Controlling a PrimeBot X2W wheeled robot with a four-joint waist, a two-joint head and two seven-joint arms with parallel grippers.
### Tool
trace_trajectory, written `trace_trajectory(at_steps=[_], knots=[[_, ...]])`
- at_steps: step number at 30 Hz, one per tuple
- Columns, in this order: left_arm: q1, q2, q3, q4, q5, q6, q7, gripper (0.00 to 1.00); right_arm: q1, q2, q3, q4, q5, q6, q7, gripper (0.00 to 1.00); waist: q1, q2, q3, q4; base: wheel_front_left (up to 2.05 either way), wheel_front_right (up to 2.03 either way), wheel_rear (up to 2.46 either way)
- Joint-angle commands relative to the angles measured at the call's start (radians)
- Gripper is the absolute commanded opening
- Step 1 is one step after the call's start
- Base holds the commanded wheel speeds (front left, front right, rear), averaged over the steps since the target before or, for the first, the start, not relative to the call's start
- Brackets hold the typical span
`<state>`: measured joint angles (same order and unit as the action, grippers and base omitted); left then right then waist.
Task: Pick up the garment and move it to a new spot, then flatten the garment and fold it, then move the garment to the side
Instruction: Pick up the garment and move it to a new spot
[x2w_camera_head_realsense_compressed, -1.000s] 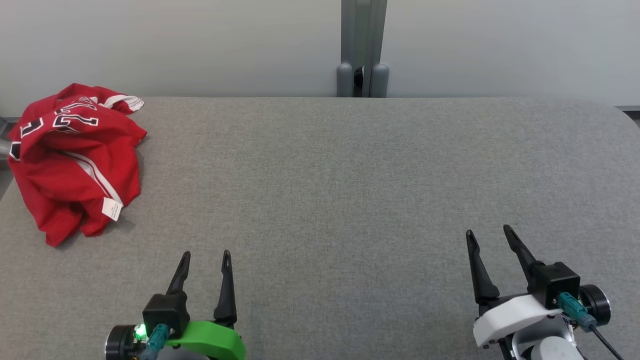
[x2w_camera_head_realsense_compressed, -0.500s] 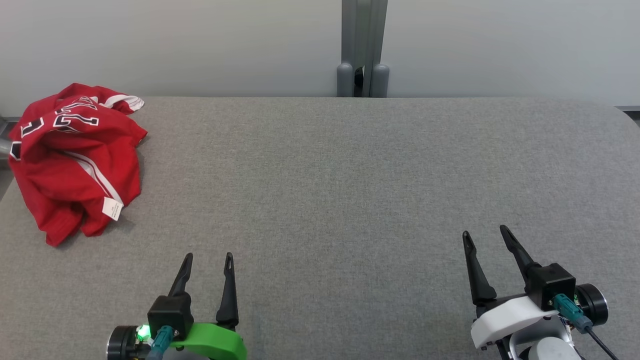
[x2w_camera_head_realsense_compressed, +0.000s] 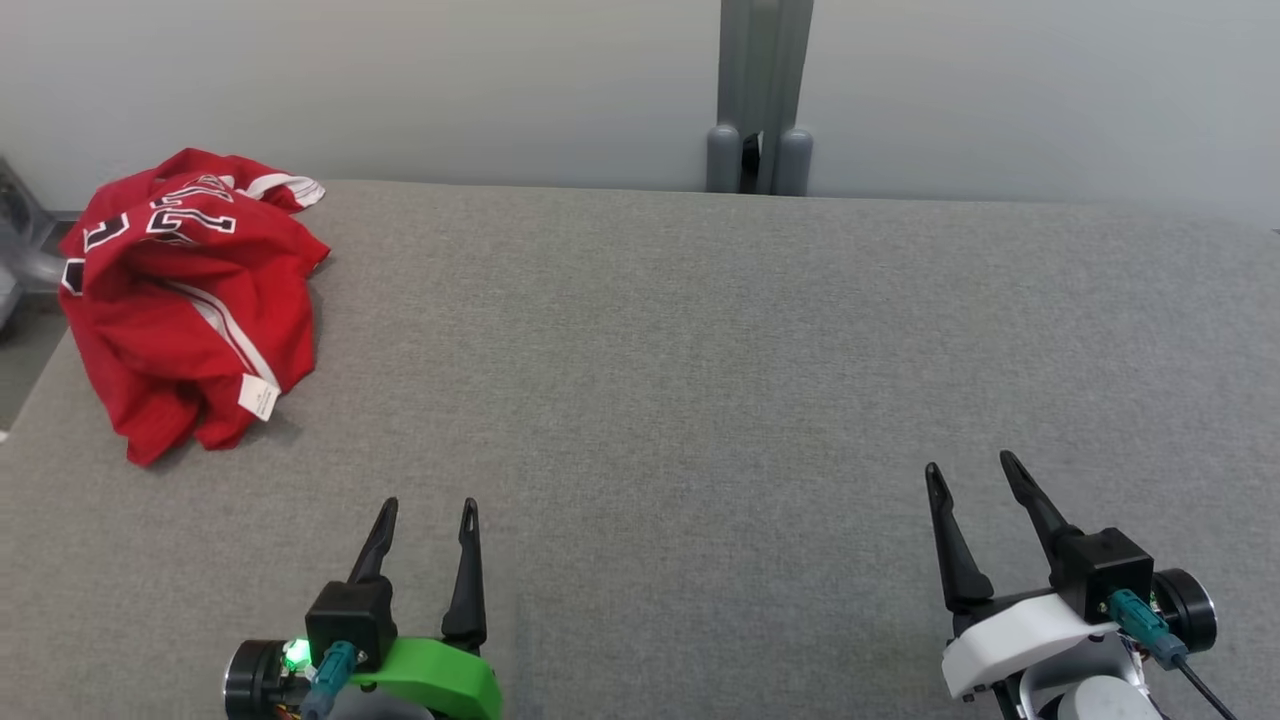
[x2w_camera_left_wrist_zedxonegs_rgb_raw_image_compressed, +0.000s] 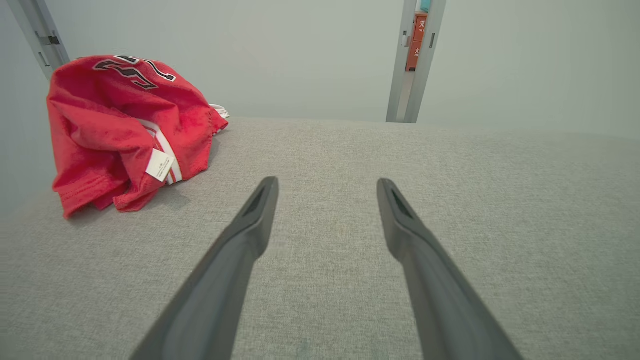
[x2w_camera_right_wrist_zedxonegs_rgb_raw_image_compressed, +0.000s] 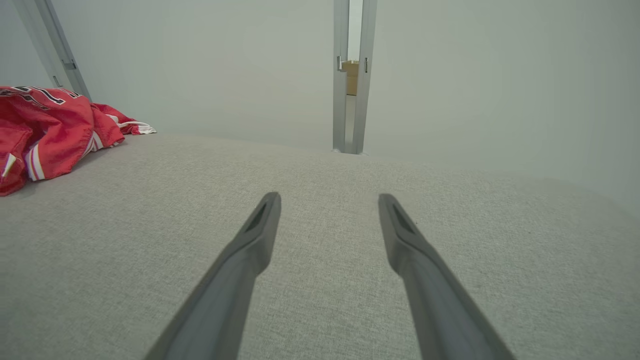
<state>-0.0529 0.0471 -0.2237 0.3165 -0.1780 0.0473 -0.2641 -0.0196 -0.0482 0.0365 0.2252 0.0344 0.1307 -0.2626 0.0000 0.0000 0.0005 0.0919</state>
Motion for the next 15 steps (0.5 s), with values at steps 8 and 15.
trace_trajectory(at_steps=[8,15], knots=[[-0.025,0.009,0.020,-0.010,0.026,-0.005,-0.001,1.00,0.001,-0.004,0.003,-0.017,0.018,0.000,-0.004,1.00,0.0000,0.0000,-0.003,0.234,0.00,0.00,0.00],[-0.008,0.016,0.059,-0.031,0.028,-0.002,-0.001,1.00,-0.011,-0.004,0.022,-0.018,0.026,0.000,-0.003,1.00,0.0000,0.0000,-0.002,0.388,0.00,0.00,0.00]])
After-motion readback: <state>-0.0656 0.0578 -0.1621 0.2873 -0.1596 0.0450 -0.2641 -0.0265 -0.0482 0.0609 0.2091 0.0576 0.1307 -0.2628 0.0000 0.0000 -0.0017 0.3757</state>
